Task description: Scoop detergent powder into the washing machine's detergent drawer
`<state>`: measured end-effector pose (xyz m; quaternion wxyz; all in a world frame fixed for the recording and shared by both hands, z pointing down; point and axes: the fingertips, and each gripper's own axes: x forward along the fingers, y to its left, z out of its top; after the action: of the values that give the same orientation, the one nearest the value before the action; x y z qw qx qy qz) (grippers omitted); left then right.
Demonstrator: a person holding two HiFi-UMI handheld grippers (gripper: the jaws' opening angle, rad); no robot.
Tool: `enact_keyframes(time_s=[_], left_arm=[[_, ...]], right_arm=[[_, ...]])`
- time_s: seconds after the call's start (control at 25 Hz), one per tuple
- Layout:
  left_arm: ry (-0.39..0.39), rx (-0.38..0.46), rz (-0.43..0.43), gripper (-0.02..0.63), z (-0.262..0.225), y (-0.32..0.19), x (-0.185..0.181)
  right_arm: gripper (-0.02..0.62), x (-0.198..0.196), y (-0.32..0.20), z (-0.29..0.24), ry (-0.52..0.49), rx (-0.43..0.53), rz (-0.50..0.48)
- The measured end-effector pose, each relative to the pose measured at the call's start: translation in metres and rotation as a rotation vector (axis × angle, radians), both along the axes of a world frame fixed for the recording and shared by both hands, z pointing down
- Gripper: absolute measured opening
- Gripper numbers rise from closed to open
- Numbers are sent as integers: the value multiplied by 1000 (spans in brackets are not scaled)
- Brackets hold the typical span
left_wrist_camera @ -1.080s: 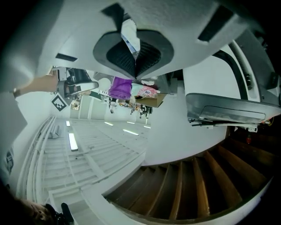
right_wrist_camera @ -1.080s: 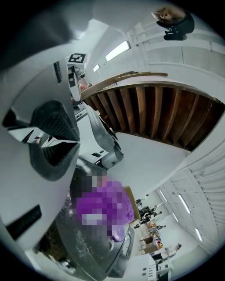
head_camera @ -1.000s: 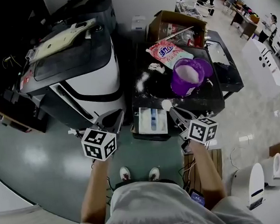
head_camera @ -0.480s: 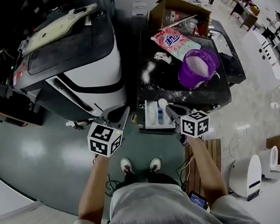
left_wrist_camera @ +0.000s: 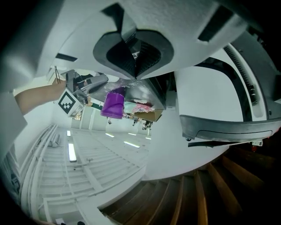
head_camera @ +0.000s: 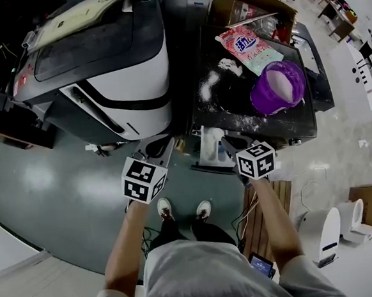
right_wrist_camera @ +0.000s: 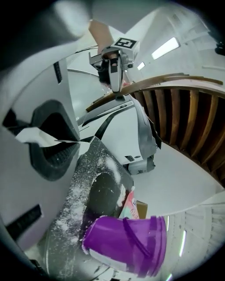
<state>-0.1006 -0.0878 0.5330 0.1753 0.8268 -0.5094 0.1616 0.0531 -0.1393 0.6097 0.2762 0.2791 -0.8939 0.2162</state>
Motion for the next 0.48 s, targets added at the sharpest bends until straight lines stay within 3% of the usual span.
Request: enact_keyframes(time_s=[0.48], left_arm=[[-7,-30,-10,9,20,17,-3]], right_arm=[[13,-12,4,21,359,368,-329]])
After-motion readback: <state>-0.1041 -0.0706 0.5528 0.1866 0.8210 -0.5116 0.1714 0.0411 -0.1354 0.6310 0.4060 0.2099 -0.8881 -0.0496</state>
